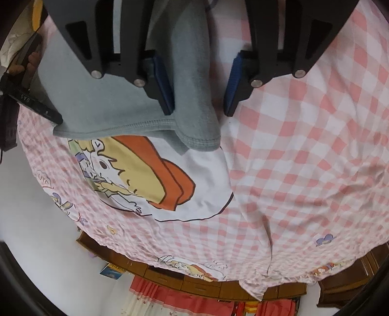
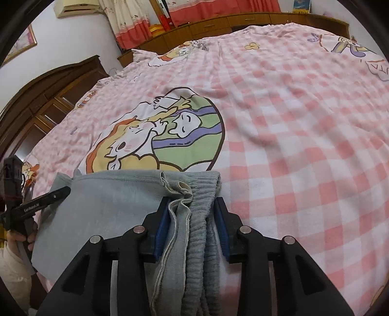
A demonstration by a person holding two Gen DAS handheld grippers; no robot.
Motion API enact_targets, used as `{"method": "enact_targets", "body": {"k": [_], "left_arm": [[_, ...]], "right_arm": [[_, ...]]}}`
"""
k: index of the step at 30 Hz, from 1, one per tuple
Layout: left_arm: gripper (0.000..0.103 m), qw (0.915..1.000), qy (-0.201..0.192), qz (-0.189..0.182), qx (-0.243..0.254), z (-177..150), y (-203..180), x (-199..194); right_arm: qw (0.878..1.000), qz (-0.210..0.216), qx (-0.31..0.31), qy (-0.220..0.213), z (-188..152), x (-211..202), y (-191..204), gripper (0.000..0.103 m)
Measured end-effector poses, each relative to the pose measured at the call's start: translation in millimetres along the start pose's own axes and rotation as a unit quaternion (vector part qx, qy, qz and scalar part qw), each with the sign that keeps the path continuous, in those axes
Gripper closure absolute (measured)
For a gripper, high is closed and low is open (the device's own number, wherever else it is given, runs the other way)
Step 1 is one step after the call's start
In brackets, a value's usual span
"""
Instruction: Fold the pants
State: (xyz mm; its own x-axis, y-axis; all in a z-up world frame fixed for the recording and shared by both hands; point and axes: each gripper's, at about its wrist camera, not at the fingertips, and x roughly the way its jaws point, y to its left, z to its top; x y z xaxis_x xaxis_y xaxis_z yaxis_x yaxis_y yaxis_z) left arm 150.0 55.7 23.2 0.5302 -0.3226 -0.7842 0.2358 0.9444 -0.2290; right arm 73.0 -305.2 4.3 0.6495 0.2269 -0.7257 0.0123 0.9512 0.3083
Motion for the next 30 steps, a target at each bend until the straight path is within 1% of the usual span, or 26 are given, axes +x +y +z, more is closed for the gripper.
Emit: {"method": "enact_targets", "body": {"k": [2, 3, 6, 7, 9, 10, 12, 14, 16, 17, 18, 19, 21, 22, 24, 26, 28, 29, 30], "left_arm": [[0.058, 0.9997, 0.01, 0.003, -0.021, 4.3, 0.0, -9.6], [0.059, 0.9997, 0.007, 0.003, -0.023, 5.8, -2.5, -19.8], [0.058, 0.9996, -0.027, 0.01, -0.003, 6.9, -14.4, -53.1], [0.056, 0.9992, -0.038, 0.012, 0.006, 6.7, -19.6, -63.4], [0.05, 0.9987, -0.049, 0.008, 0.016, 6.8, -28.2, -73.0], [0.049, 0.9986, -0.05, 0.004, 0.018, 6.8, -31.6, -74.3], [0.049, 0.9986, -0.046, -0.007, 0.023, 5.8, -39.4, -69.3], [0.049, 0.9991, -0.033, 0.0, 0.025, 3.7, -43.2, -54.8], [0.049, 0.9995, -0.022, 0.004, 0.02, 0.4, -42.3, -39.4], [0.049, 0.9997, -0.016, 0.005, 0.016, -1.9, -40.2, -32.7], [0.049, 0.9999, -0.007, 0.01, 0.012, -4.9, -36.7, -22.9], [0.049, 0.9999, -0.002, 0.011, 0.011, -6.7, -34.5, -17.9], [0.048, 0.9999, 0.001, 0.005, 0.01, -10.7, -29.7, -8.7], [0.047, 1.0, -0.002, -0.001, 0.009, -11.9, -27.9, -7.5], [0.047, 0.9999, -0.005, -0.005, 0.008, -12.7, -26.3, -7.3], [0.046, 0.9999, -0.008, -0.005, 0.012, -13.9, -26.6, -7.0], [0.046, 0.9999, -0.009, 0.001, 0.015, -15.1, -28.2, -7.5], [0.046, 0.9998, -0.007, 0.012, 0.015, -16.2, -30.8, -10.2], [0.046, 0.9996, -0.005, 0.02, 0.018, -17.4, -33.2, -13.2]], "right_arm": [[1.0, -0.01, 0.003, 0.004, 3.4, -7.9, 3.5, 0.068], [1.0, -0.015, 0.001, 0.003, 5.0, -12.4, 6.1, 0.068], [0.999, -0.033, -0.015, -0.017, 8.9, -27.8, 18.5, 0.068], [0.999, -0.033, -0.019, -0.024, 9.9, -32.4, 22.4, 0.068], [0.998, -0.036, -0.026, -0.034, 11.6, -35.8, 30.1, 0.067], [0.998, -0.038, -0.03, -0.04, 12.0, -36.8, 34.8, 0.066], [0.997, -0.039, -0.038, -0.047, 11.9, -36.0, 40.5, 0.064], [0.997, -0.042, -0.049, -0.045, 12.6, -31.4, 46.1, 0.064], [0.996, -0.049, -0.046, -0.056, 12.1, -33.5, 46.7, 0.064], [0.996, -0.043, -0.044, -0.066, 12.0, -36.4, 46.6, 0.064], [0.996, -0.029, -0.043, -0.065, 12.7, -36.6, 46.7, 0.064], [0.997, -0.018, -0.045, -0.058, 13.7, -33.9, 46.8, 0.064], [0.998, 0.01, -0.049, -0.025, 14.0, -20.3, 46.2, 0.064], [0.999, 0.014, -0.051, -0.003, 13.3, -7.2, 44.4, 0.064], [0.999, 0.008, -0.05, 0.014, 11.8, 9.0, 39.4, 0.066], [0.999, 0.009, -0.048, 0.012, 12.6, 16.8, 35.0, 0.068], [0.999, -0.008, -0.044, 0.012, 15.3, 14.7, 36.9, 0.074], [0.999, -0.014, -0.043, 0.013, 15.9, 11.4, 38.3, 0.077], [0.999, -0.017, -0.044, 0.013, 15.7, 6.2, 40.4, 0.077]]}}
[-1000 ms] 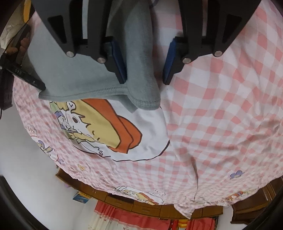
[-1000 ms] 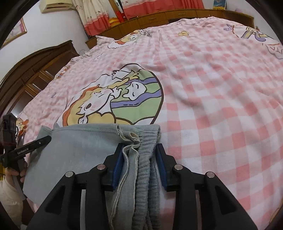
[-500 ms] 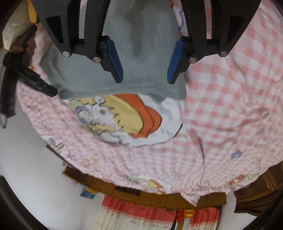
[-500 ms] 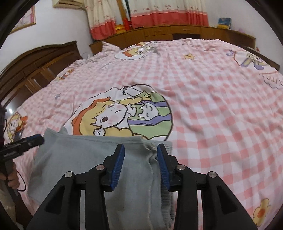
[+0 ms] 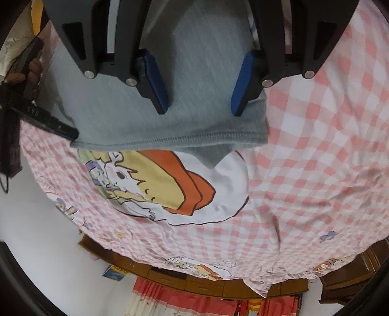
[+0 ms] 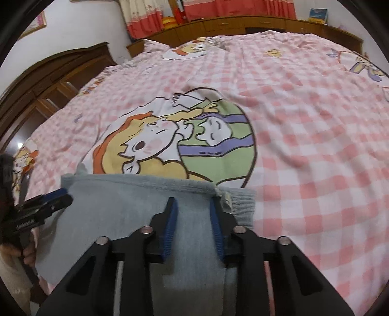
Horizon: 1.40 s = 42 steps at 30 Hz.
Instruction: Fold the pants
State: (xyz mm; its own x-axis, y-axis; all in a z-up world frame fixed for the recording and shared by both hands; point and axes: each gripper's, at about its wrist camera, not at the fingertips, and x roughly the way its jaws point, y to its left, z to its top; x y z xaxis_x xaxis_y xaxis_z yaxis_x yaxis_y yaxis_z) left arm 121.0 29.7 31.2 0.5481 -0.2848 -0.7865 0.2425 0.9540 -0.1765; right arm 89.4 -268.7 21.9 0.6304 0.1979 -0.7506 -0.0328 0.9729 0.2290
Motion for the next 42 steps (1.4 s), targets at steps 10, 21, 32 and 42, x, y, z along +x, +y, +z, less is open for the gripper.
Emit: {"method": "enact_targets", "body": {"k": [10, 21, 32, 42], "left_arm": [[0.039, 0.999, -0.001, -0.024, -0.038, -49.1, -15.6, -72.6], [0.035, 0.9912, 0.013, -0.017, -0.131, -99.2, 13.1, -63.5], [0.027, 0.9959, 0.008, -0.007, -0.09, -109.9, -0.2, -62.1], [0.057, 0.9938, -0.016, -0.021, -0.108, -100.5, 3.5, -69.8]], "right_arm": [[0.999, -0.002, -0.035, 0.006, -47.9, -64.6, 20.0, 0.076], [1.0, -0.01, -0.021, 0.007, -90.5, -48.5, 14.9, 0.07], [1.0, 0.017, 0.004, 0.006, -93.4, -45.4, 5.0, 0.069], [1.0, 0.018, 0.004, 0.01, -93.0, -46.6, 5.6, 0.069]]}}
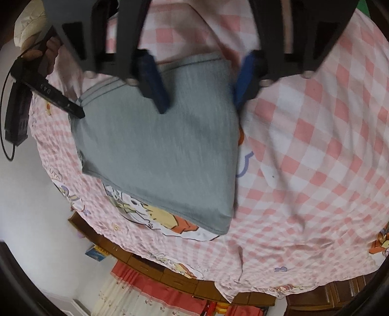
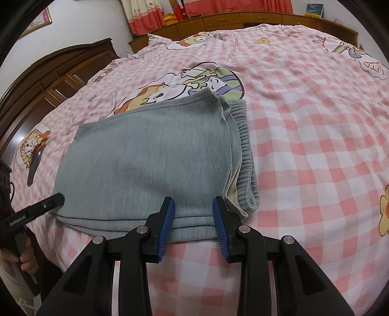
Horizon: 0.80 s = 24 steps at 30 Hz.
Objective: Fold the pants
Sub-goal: 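Grasp the folded pants corner with the left tool and lift it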
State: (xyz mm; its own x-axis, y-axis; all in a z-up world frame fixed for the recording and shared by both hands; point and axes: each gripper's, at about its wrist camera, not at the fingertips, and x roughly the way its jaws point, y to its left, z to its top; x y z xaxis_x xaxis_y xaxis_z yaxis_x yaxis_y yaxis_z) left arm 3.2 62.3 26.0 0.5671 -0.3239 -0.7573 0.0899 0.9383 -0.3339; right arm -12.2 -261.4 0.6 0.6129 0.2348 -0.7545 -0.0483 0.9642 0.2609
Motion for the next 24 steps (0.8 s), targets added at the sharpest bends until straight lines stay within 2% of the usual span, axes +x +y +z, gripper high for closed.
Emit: {"method": "enact_targets", "body": {"k": [1, 3, 7, 10, 12, 15, 17, 19, 21, 24], "left_arm": [[0.064, 1.0, -0.002, -0.006, -0.006, 0.3, 1.4, -1.7], [0.069, 0.9993, -0.015, -0.025, -0.022, 0.5, 5.7, -9.8], [0.07, 0.9977, -0.041, -0.05, -0.02, 0.1, 3.6, -23.8], [0.068, 0.9991, -0.03, -0.03, -0.008, -1.0, 0.5, -15.1], [0.061, 0.9995, -0.012, -0.013, -0.026, -2.2, 6.7, -2.0], [0.058, 0.997, -0.018, -0.035, -0.067, -4.2, 18.1, 3.8], [0.051, 0.9963, -0.02, -0.045, -0.07, -1.7, 17.1, 6.3], [0.039, 0.9946, -0.026, -0.063, -0.078, 0.8, 16.0, 9.7], [0.04, 0.9936, -0.033, -0.064, -0.087, 1.8, 14.1, 11.2], [0.056, 0.9947, -0.038, -0.051, -0.081, -0.1, 11.3, 6.7]], "right_arm": [[1.0, 0.0, 0.0, 0.0, 0.1, 0.0, 0.1, 0.069], [1.0, -0.001, -0.002, 0.0, -0.1, 0.1, 0.1, 0.069], [1.0, -0.003, 0.0, -0.003, -0.5, -0.2, -0.1, 0.069], [1.0, -0.004, 0.003, -0.002, -0.2, -0.4, 0.3, 0.069], [1.0, -0.004, 0.003, 0.002, 1.2, -0.7, 0.5, 0.069], [1.0, -0.005, 0.004, 0.005, 1.5, -0.2, 0.9, 0.069], [1.0, -0.007, 0.004, 0.005, 1.8, 0.5, 1.3, 0.069], [1.0, -0.011, 0.005, 0.003, 1.7, 0.9, 2.4, 0.069], [1.0, -0.014, 0.004, 0.005, 2.0, 1.0, 3.6, 0.069], [1.0, -0.017, 0.006, 0.011, 3.5, 0.4, 4.9, 0.069]]}}
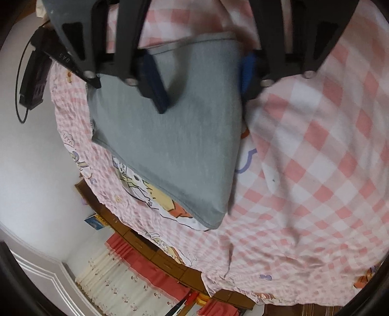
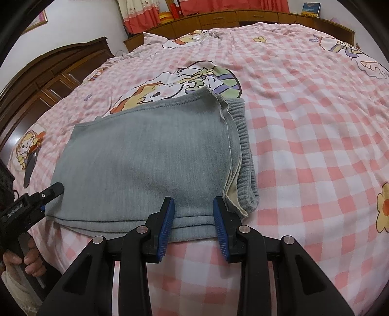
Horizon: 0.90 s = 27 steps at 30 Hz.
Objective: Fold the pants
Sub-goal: 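Grasp the folded pants corner with the left tool and lift it, then fold the grey pants corner over the stack with the left tool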
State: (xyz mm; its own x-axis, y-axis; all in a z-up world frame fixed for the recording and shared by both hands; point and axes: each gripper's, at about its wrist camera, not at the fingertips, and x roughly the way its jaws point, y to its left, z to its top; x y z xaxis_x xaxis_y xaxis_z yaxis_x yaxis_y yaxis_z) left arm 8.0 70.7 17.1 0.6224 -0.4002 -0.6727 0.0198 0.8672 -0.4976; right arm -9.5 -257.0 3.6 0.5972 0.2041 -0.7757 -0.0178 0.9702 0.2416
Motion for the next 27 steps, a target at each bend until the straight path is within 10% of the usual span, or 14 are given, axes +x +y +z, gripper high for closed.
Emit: {"method": "enact_targets", "body": {"k": [5, 10, 14, 27], "left_arm": [[0.069, 0.9996, -0.004, -0.027, -0.006, 4.3, -4.2, -8.1], [0.047, 0.999, 0.002, -0.039, -0.019, 4.1, -0.3, 2.9], [0.078, 0.9999, -0.002, -0.013, -0.006, 6.6, -1.3, -0.3], [0.089, 0.9919, -0.024, -0.021, 0.123, 34.6, -74.6, -41.5]], "right_arm": [[1.0, -0.004, 0.009, -0.001, -0.4, -5.2, 0.6, 0.069], [1.0, 0.001, 0.011, 0.0, -3.7, -14.6, 2.0, 0.069], [1.0, 0.014, 0.02, -0.006, -7.3, -25.3, -0.9, 0.069], [0.998, 0.031, 0.048, -0.037, -11.7, -46.1, -20.4, 0.069]]}}
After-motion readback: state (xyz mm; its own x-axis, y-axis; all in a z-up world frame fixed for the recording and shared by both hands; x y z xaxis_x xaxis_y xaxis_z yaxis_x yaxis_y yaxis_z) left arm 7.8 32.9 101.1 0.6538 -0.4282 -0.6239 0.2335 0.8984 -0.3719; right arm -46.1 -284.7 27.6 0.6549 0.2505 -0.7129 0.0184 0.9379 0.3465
